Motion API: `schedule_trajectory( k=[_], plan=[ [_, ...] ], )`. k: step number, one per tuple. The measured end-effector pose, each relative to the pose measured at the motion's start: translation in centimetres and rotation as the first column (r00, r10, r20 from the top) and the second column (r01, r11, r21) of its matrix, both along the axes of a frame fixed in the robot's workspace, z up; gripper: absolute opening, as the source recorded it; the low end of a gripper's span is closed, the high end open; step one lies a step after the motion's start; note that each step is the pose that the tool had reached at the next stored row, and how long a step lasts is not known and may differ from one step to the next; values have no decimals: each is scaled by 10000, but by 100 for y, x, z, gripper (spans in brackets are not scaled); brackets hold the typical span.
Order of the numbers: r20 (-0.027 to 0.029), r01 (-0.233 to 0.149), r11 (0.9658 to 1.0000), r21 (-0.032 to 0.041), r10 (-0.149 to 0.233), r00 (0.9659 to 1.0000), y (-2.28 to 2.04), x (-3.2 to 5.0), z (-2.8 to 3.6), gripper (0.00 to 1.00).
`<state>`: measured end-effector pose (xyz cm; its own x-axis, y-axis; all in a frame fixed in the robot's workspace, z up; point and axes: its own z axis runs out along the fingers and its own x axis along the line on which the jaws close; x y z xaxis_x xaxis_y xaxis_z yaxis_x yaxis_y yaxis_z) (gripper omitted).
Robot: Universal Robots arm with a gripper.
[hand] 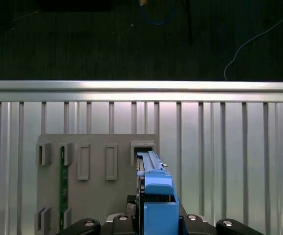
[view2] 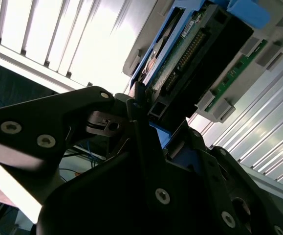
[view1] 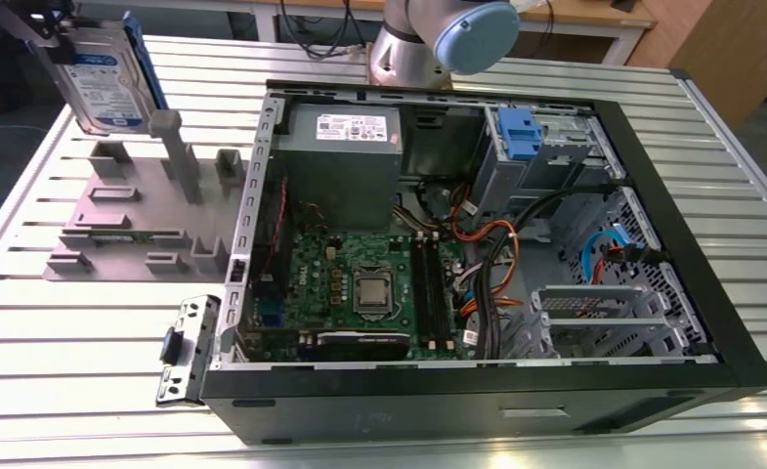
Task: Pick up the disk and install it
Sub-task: 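Pick up the disk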
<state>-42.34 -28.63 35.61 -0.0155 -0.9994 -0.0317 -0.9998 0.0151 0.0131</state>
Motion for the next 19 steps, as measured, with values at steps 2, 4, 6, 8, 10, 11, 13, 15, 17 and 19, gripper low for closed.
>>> schedule_trajectory(
  k=[2,4,6,8,10,11,13,15,17,19],
  plan=[
    [0,0,10000,4,0,10000,0,0,13,36],
    [0,0,10000,7,0,10000,0,0,26,36],
    [0,0,10000,10,0,10000,0,0,38,36],
    [0,0,10000,13,0,10000,0,0,49,36],
    [0,0,10000,17,0,10000,0,0,62,36],
    [-1,0,10000,18,0,10000,0,0,68,36],
    [0,0,10000,23,0,10000,0,0,80,36],
    [-1,0,10000,25,0,10000,0,0,91,36],
    [0,0,10000,28,0,10000,0,0,102,36],
    [-1,0,10000,30,0,10000,0,0,116,36]
  ],
)
